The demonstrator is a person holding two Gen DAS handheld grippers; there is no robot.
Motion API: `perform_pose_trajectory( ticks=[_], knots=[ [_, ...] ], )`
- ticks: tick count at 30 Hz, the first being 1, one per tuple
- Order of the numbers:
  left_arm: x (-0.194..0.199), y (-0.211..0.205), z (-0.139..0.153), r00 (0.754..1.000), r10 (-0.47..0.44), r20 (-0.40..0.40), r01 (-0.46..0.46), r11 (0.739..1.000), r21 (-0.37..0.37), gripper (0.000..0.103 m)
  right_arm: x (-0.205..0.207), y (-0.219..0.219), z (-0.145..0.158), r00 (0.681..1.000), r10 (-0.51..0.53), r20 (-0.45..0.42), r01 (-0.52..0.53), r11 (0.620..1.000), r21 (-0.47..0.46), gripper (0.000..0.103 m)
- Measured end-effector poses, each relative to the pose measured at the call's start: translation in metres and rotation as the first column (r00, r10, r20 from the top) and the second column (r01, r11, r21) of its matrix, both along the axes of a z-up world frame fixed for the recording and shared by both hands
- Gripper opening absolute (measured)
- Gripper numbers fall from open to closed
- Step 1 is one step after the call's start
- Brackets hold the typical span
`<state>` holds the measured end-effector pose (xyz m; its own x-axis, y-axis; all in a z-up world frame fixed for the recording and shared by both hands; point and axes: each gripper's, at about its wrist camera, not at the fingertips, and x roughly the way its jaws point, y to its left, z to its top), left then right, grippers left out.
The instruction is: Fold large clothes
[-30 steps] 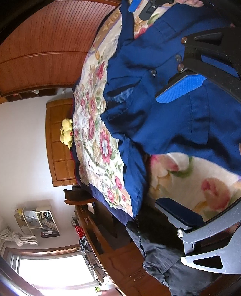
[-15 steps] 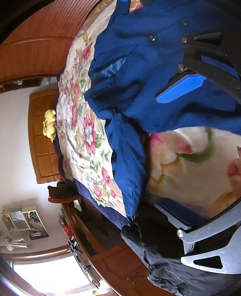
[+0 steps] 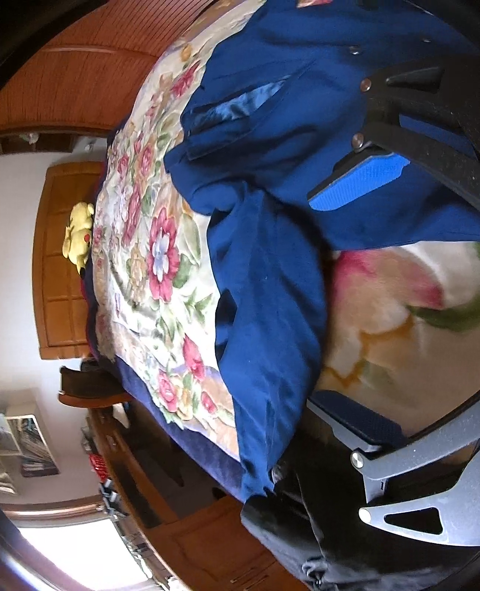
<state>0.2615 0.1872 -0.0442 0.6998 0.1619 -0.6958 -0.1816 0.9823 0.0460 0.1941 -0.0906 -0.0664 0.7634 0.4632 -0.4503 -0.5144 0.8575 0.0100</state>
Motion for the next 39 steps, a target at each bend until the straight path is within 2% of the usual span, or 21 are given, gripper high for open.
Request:
perform_pose_trajectory(
  ticks=[5, 12, 19, 21, 24, 26, 27, 29, 30, 33, 39],
  knots=[
    [0.024, 0.008, -0.016, 0.998, 0.03, -0.053, -0.031, 0.999, -0.02, 0.089, 0.001, 0.003, -0.001, 1.0, -0.005, -0.011, 0.005, 1.0, 0.0, 0.103],
    [0.047, 0.026, -0.043, 0.983, 0.125, -0.135, -0.123, 0.992, 0.027, 0.089, 0.004, 0.006, -0.005, 1.0, -0.005, -0.026, 0.005, 1.0, -0.007, 0.103],
    [0.06, 0.034, -0.067, 0.967, 0.142, -0.21, -0.149, 0.989, -0.018, 0.087, 0.005, 0.007, -0.006, 1.0, 0.001, -0.031, -0.002, 1.0, -0.012, 0.103],
    [0.063, 0.035, -0.072, 0.967, 0.129, -0.22, -0.144, 0.988, -0.055, 0.081, 0.005, 0.007, -0.006, 0.999, 0.002, -0.036, -0.002, 1.0, -0.01, 0.103],
    [0.064, 0.035, -0.072, 0.971, 0.114, -0.211, -0.135, 0.987, -0.092, 0.061, 0.005, 0.005, -0.006, 0.999, 0.002, -0.04, -0.002, 1.0, -0.005, 0.103],
    [0.066, 0.032, -0.071, 0.973, 0.097, -0.209, -0.121, 0.987, -0.102, 0.035, 0.005, 0.005, -0.006, 0.999, 0.003, -0.04, -0.003, 1.0, -0.002, 0.103],
    [0.067, 0.028, -0.071, 0.974, 0.083, -0.21, -0.105, 0.99, -0.093, 0.03, 0.005, 0.005, -0.007, 0.999, 0.003, -0.041, -0.003, 1.0, -0.002, 0.103],
    [0.068, 0.017, -0.07, 0.974, 0.052, -0.221, -0.06, 0.998, -0.029, 0.012, 0.004, 0.005, -0.007, 0.999, 0.005, -0.042, -0.005, 1.0, -0.002, 0.103],
    [0.067, 0.008, -0.068, 0.974, 0.039, -0.225, -0.035, 0.999, 0.02, 0.008, 0.005, 0.005, -0.007, 0.999, 0.004, -0.043, -0.005, 1.0, -0.002, 0.103],
    [0.06, -0.004, -0.055, 0.983, 0.022, -0.184, -0.009, 0.997, 0.073, 0.004, 0.005, 0.004, -0.006, 0.999, 0.003, -0.041, -0.002, 1.0, 0.001, 0.103],
    [0.042, -0.027, -0.007, 0.997, -0.037, -0.063, 0.042, 0.995, 0.086, 0.004, 0.003, -0.003, -0.002, 0.999, -0.008, -0.033, 0.008, 1.0, 0.014, 0.103]
  ],
)
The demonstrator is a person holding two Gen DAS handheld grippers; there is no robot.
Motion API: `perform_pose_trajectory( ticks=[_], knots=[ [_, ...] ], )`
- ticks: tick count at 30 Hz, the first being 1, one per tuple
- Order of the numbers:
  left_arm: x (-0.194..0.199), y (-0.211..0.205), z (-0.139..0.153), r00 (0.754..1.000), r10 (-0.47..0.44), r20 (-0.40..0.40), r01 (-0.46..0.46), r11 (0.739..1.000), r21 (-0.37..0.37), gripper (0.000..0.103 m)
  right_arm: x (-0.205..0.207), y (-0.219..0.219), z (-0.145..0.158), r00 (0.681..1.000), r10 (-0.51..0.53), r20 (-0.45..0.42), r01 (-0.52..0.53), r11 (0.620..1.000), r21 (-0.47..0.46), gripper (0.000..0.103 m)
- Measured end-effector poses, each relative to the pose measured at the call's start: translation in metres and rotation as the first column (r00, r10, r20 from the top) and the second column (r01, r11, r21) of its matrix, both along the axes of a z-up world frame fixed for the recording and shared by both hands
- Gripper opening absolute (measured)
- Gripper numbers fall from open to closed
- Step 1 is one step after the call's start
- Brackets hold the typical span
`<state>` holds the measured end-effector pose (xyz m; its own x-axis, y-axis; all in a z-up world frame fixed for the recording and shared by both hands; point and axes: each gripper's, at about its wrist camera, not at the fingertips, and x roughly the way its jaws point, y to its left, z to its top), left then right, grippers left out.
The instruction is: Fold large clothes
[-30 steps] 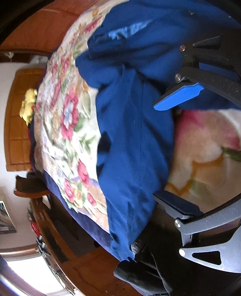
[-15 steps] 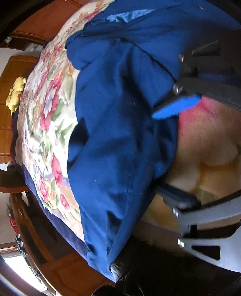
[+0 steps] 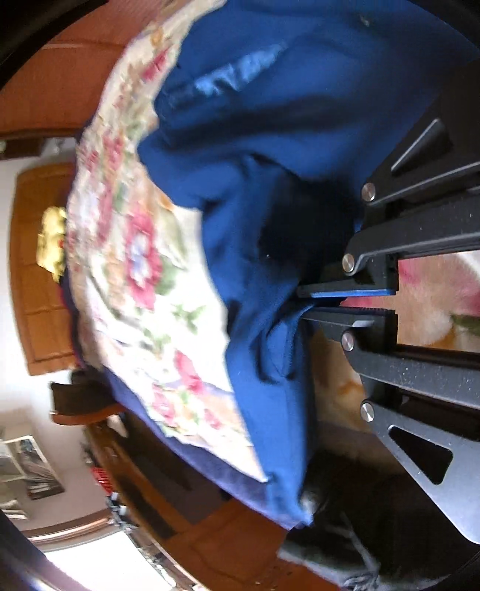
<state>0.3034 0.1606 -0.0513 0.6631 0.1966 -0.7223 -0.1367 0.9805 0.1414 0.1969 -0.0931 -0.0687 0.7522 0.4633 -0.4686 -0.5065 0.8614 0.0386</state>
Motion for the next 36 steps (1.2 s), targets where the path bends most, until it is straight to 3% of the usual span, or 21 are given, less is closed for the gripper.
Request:
perform_pose_trajectory(
  ticks=[7, 12, 16, 19, 23, 25, 28, 32, 36],
  knots=[
    [-0.016, -0.04, 0.043, 0.988, -0.127, 0.083, 0.129, 0.992, -0.009, 0.004, -0.001, -0.017, 0.005, 0.999, -0.031, 0.015, 0.031, 0.999, 0.017, 0.103],
    [-0.034, -0.086, 0.051, 0.964, -0.25, 0.095, 0.249, 0.968, 0.024, 0.004, 0.001, -0.027, 0.006, 0.998, -0.063, 0.02, 0.062, 0.998, 0.018, 0.103],
    [-0.047, -0.099, 0.045, 0.963, -0.259, 0.079, 0.254, 0.965, 0.062, 0.006, -0.002, -0.026, 0.003, 0.998, -0.069, 0.015, 0.068, 0.998, 0.009, 0.103],
    [-0.053, -0.091, 0.041, 0.961, -0.264, 0.078, 0.263, 0.965, 0.02, 0.015, -0.005, -0.021, 0.001, 0.998, -0.067, 0.013, 0.067, 0.998, -0.006, 0.103],
    [-0.066, -0.085, 0.04, 0.959, -0.269, 0.093, 0.269, 0.963, 0.004, 0.042, -0.004, -0.021, 0.003, 0.998, -0.063, 0.006, 0.063, 0.998, -0.01, 0.103],
    [-0.072, -0.077, 0.041, 0.958, -0.266, 0.105, 0.269, 0.963, -0.014, 0.049, -0.003, -0.021, 0.005, 0.998, -0.06, 0.006, 0.06, 0.998, -0.011, 0.103],
    [-0.081, -0.06, 0.041, 0.962, -0.243, 0.127, 0.248, 0.968, -0.025, 0.08, -0.002, -0.022, 0.006, 0.998, -0.055, 0.007, 0.055, 0.998, -0.011, 0.103],
    [-0.085, -0.037, 0.033, 0.971, -0.2, 0.132, 0.21, 0.976, -0.065, 0.081, 0.001, -0.023, 0.005, 0.999, -0.048, 0.005, 0.048, 0.999, -0.017, 0.103],
    [-0.086, -0.026, 0.015, 0.978, -0.173, 0.113, 0.178, 0.983, -0.034, 0.081, 0.002, -0.022, 0.005, 0.999, -0.042, 0.005, 0.042, 0.999, -0.023, 0.103]
  ],
)
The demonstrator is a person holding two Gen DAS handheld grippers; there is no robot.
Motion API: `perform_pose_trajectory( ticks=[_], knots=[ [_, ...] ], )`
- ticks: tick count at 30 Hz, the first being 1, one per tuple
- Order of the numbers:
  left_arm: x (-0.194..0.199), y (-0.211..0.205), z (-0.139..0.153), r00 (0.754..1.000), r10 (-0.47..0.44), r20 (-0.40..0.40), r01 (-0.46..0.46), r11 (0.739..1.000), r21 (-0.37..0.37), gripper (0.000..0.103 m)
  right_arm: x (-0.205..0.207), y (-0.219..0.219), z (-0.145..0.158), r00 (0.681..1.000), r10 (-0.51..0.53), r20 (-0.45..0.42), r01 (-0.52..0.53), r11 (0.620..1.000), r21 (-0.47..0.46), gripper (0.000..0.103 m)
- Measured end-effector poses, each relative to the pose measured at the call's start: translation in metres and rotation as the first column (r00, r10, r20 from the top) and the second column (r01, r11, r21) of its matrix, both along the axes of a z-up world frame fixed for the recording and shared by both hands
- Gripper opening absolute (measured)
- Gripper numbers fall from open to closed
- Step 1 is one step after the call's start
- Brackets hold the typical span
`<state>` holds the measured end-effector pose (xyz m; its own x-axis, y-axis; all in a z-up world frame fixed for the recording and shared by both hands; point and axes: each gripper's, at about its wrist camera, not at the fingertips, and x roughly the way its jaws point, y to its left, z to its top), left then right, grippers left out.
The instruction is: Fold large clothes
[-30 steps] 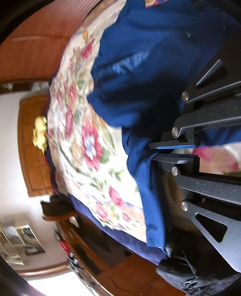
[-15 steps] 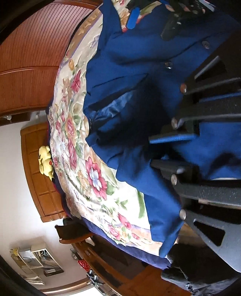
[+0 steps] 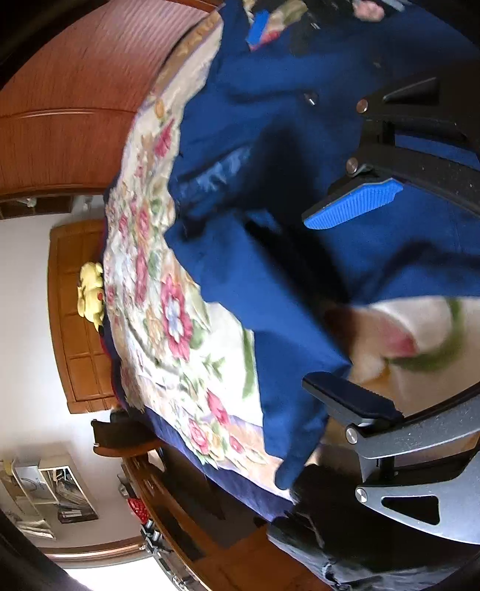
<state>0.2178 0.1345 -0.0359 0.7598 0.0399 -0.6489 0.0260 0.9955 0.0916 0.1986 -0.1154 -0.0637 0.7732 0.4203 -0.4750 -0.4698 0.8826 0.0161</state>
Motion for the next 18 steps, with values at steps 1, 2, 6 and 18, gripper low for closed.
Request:
perform_pose_trajectory(
  ticks=[1, 2, 6, 18],
  knots=[
    [0.001, 0.002, -0.005, 1.0, 0.007, -0.006, -0.007, 1.0, 0.012, 0.08, 0.0, 0.0, 0.0, 1.0, 0.001, -0.001, -0.001, 1.0, -0.001, 0.103],
    [0.003, 0.004, -0.009, 1.0, 0.015, -0.013, -0.014, 1.0, 0.026, 0.08, 0.001, 0.0, 0.0, 1.0, 0.002, -0.001, -0.002, 1.0, -0.001, 0.103],
    [0.016, 0.009, -0.025, 0.998, 0.052, -0.033, -0.049, 0.995, 0.083, 0.08, 0.001, 0.0, -0.001, 1.0, 0.003, -0.003, -0.003, 1.0, -0.005, 0.103],
    [0.055, 0.046, -0.047, 0.979, 0.138, -0.148, -0.13, 0.99, 0.062, 0.001, 0.002, 0.002, -0.003, 1.0, 0.007, -0.014, -0.007, 1.0, -0.013, 0.103]
  ],
)
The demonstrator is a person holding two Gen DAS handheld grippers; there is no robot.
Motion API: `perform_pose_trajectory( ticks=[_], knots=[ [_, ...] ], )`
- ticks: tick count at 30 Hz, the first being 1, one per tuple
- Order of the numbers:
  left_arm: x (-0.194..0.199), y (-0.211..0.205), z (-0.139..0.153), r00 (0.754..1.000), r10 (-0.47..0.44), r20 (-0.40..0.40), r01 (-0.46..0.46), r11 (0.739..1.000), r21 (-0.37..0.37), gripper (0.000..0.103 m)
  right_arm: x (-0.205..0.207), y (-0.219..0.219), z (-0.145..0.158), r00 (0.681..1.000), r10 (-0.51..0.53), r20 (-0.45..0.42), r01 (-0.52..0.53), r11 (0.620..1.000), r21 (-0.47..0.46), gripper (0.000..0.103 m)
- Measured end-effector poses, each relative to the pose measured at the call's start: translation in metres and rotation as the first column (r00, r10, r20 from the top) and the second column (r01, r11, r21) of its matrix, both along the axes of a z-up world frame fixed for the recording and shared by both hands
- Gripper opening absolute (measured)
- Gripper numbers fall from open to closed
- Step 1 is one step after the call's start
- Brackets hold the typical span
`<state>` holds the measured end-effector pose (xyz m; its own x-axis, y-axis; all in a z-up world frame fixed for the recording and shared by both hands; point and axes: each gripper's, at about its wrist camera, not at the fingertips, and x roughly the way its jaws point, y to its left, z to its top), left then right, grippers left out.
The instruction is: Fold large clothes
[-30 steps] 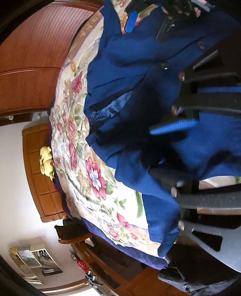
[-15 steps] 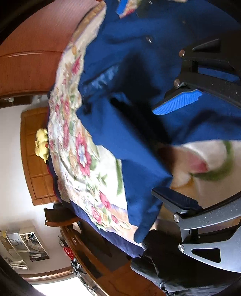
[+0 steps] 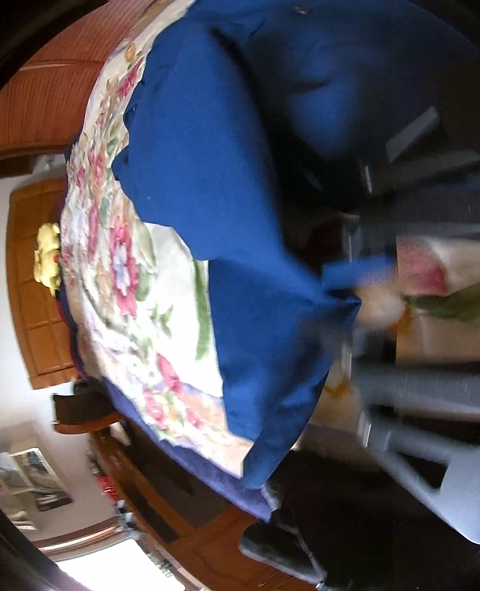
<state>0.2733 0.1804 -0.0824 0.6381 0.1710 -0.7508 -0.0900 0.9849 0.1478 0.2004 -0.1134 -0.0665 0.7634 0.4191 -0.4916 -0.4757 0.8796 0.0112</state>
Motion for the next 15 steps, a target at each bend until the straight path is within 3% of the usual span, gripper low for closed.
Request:
perform_pose_trajectory(
  ticks=[9, 15],
  knots=[
    [-0.026, -0.047, 0.071, 0.982, -0.07, 0.177, 0.07, 0.998, 0.002, 0.001, -0.003, -0.003, 0.004, 1.0, 0.006, 0.005, -0.006, 1.0, 0.007, 0.103],
    [-0.041, -0.1, 0.105, 0.958, -0.193, 0.214, 0.196, 0.981, 0.009, 0.001, -0.009, -0.015, 0.013, 1.0, -0.007, 0.028, 0.006, 0.999, 0.031, 0.103]
  ],
)
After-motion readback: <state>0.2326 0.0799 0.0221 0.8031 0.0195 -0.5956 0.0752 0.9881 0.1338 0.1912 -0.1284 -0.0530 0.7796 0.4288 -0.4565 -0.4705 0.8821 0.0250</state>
